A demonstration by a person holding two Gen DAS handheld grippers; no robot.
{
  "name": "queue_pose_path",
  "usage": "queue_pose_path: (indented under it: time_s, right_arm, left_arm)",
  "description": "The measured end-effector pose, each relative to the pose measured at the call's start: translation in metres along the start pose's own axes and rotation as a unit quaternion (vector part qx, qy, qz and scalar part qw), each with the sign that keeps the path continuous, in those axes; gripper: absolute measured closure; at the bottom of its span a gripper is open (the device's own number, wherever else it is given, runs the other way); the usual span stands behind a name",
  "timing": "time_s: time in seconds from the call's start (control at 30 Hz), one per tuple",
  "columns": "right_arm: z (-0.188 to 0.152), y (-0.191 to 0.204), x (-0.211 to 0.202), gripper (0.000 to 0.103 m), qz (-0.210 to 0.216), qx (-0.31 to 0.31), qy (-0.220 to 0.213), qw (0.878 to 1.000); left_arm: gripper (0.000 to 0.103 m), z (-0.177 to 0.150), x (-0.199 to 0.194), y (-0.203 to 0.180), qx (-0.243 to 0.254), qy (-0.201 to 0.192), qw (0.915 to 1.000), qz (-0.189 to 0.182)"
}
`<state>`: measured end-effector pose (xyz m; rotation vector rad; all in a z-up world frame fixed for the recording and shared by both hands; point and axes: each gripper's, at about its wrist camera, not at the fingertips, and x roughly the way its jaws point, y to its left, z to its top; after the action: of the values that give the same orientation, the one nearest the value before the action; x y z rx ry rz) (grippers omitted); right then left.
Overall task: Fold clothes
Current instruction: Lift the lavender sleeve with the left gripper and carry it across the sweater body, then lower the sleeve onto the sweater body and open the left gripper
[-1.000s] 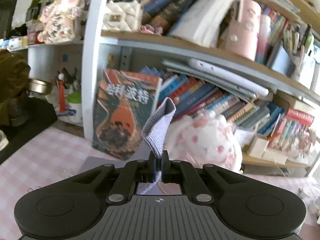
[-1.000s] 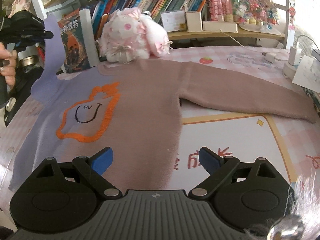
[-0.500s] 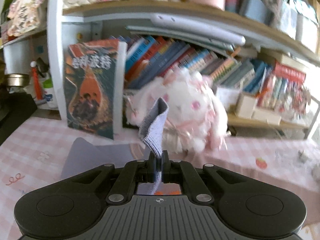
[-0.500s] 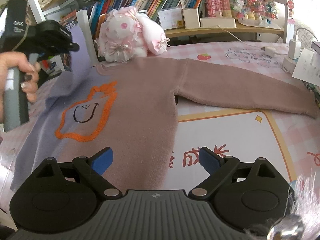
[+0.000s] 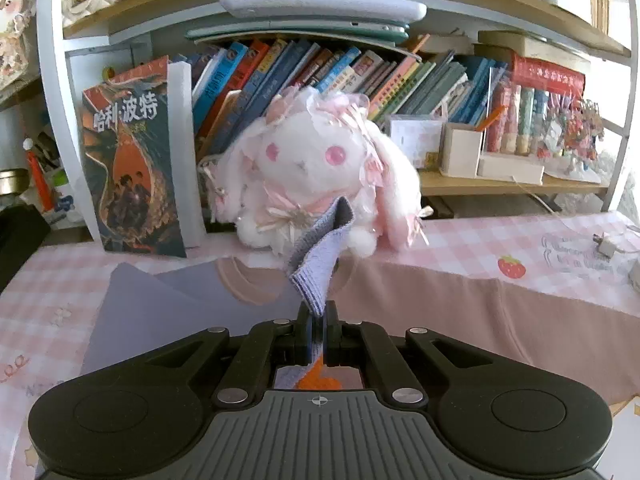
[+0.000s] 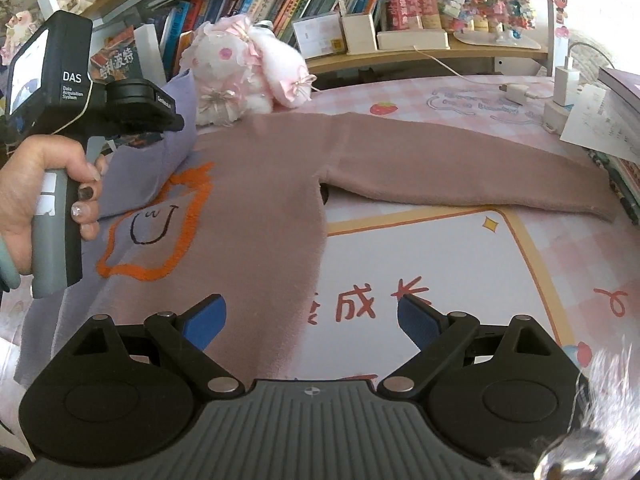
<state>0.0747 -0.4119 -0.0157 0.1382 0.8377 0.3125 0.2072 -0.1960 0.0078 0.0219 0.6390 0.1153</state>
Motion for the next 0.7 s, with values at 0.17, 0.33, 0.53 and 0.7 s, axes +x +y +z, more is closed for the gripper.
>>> queue_pose_path:
  time_s: [0.17,0.33,0.53,0.7]
  right_arm:
    - [0.0,0.0,-0.001,0.01,-0.002,-0.005,0.002,1.0]
    - [0.0,-0.001,-0.001,0.01,-0.003,-0.008,0.004,1.0]
    - [0.0,-0.003,-0.002,0.01,-0.004,-0.007,0.004,1.0]
    - [0.0,-0.001,0.001,0.01,0.002,-0.012,0.009,1.0]
  left_arm:
    - [0.1,-0.002,0.004,-0.004,0.002,0.008,1.0,-0.004]
    - [0.1,-0.005,0.006,-0.009,0.008,0.015,0.9998,-0.007]
    - [0.084,-0.013,0.01,-0.009,-0.012,0.047,0.9986,-0.022]
    - [0.047,-0.019,-0.01,0.003,-0.044,0.026,0.9968,-0.062]
